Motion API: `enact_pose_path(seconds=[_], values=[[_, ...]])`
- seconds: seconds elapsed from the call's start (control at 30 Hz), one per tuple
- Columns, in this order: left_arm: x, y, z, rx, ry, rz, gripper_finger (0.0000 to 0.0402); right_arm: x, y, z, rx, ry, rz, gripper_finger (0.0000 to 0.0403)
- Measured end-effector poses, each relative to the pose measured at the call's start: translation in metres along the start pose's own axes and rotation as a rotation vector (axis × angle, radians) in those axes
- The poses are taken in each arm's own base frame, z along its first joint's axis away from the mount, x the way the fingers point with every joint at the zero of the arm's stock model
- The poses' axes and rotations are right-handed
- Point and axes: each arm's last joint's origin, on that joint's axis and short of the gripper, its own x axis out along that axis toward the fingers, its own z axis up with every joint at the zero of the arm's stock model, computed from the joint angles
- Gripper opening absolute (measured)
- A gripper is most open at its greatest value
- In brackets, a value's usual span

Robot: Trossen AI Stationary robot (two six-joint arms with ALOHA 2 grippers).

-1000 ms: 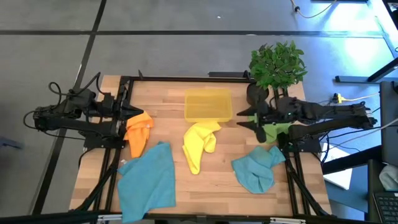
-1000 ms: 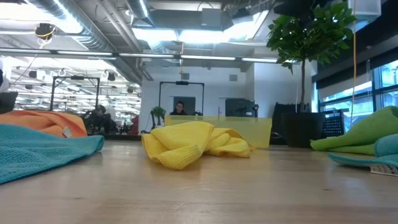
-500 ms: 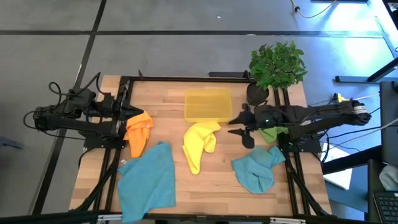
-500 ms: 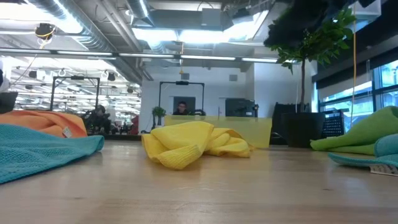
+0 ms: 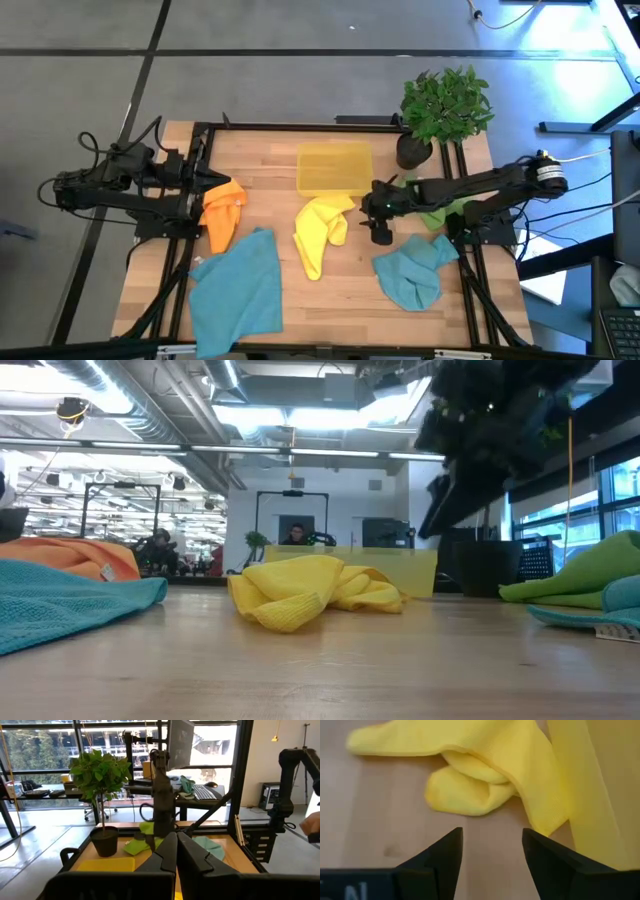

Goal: Fold microfiber towels
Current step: Fold the yellow microfiber towel

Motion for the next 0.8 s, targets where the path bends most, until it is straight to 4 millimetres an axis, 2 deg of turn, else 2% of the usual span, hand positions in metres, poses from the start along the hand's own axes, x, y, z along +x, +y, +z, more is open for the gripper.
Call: enact_pose_path(seconds=[0.2, 0.5, 0.8], values=[[0.000, 0.000, 0.000, 0.000, 0.000, 0.000, 0.0000, 0.017, -0.011, -0.016, 0.024, 0.004, -0.028, 0.0210], [0.000, 0.000, 0.000, 0.000, 0.000, 0.000, 0.0000, 0.038, -0.017, -0.036, -0.060, 0.044, -0.174, 0.0210], [0.000, 0.000, 0.000, 0.000, 0.000, 0.000, 0.0000, 0.056, -0.020, -0.037, -0.170, 0.025, -0.205, 0.0210]])
